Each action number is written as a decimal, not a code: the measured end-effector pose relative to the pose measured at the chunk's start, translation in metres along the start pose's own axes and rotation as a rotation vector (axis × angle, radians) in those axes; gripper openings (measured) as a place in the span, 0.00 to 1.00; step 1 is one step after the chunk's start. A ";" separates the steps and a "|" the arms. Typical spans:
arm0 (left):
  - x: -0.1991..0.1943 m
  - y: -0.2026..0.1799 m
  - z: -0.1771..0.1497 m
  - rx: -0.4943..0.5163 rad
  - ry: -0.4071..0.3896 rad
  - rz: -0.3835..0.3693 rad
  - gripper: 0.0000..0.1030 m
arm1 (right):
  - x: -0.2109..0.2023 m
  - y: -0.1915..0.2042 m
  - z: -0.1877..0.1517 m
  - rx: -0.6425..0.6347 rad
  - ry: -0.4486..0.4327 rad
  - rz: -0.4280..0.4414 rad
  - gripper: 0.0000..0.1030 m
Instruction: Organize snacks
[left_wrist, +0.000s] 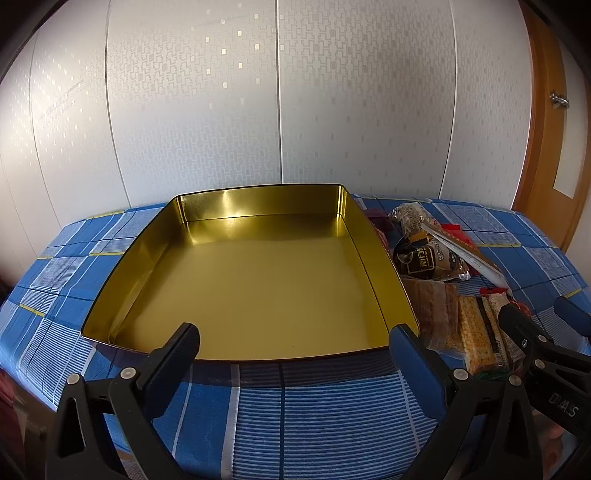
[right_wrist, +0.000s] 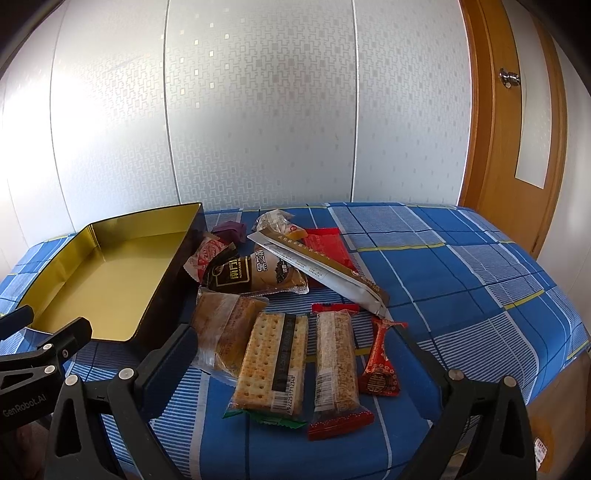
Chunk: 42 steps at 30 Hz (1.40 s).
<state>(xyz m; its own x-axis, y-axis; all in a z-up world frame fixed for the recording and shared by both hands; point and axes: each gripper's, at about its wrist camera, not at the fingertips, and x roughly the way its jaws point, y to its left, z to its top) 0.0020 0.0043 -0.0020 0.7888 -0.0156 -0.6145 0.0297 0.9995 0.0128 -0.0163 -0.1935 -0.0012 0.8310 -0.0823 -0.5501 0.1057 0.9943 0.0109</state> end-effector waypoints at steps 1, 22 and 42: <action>0.000 0.000 0.000 0.000 0.000 0.000 1.00 | 0.000 0.000 0.000 0.000 0.000 -0.001 1.00; 0.001 -0.002 0.001 0.005 0.011 0.003 1.00 | -0.002 0.002 0.001 -0.017 -0.012 0.008 1.00; 0.009 0.000 -0.001 0.001 0.048 -0.011 1.00 | -0.004 -0.005 0.002 -0.017 -0.021 -0.018 1.00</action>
<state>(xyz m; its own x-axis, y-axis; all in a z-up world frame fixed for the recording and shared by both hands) 0.0085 0.0042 -0.0079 0.7579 -0.0255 -0.6518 0.0392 0.9992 0.0066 -0.0188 -0.1978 0.0024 0.8404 -0.1018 -0.5323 0.1122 0.9936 -0.0130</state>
